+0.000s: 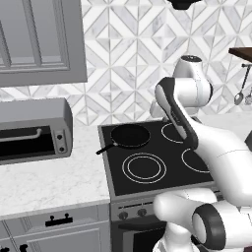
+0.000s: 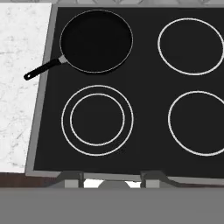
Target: Pick the kettle from the counter and place it on a stove burner. Then turn the burner on.
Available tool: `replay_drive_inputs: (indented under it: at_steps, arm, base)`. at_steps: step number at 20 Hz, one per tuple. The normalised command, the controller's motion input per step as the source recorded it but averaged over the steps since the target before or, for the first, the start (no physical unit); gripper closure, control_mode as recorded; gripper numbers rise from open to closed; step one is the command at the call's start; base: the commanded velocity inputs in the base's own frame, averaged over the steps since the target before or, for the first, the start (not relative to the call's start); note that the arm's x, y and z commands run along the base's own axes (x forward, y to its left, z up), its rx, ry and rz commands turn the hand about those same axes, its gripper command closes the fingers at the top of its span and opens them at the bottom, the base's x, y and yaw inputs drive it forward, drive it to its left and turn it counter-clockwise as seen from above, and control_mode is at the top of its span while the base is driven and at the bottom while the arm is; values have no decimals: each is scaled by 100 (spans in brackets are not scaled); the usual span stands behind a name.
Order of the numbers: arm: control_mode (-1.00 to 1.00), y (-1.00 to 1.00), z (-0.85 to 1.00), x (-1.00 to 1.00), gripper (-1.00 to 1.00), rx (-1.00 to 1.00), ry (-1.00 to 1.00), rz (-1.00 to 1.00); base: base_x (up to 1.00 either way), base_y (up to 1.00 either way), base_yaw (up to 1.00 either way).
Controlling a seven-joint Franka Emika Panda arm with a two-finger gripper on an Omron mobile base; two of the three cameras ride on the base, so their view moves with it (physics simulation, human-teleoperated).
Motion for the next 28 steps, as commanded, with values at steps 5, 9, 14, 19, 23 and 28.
replay_drive_inputs:
  at_steps: [5,9,14,19,23,28]
  arm:
    - [-100,-48,0,-18,-100,0,0,-11]
    - [-100,-100,0,-42,-100,1,0,-24]
    - [-100,-100,0,-16,-100,1,0,-28]
    - [-100,-100,0,-12,-100,16,0,-30]
    - [-100,-100,0,-1,-100,20,0,-28]
    - [-100,-100,0,0,-100,18,-2,-25]
  base:
    - [0,0,0]
    - [0,0,0]
    - [0,0,0]
    - [0,0,0]
    - [0,0,0]
    - [0,0,0]
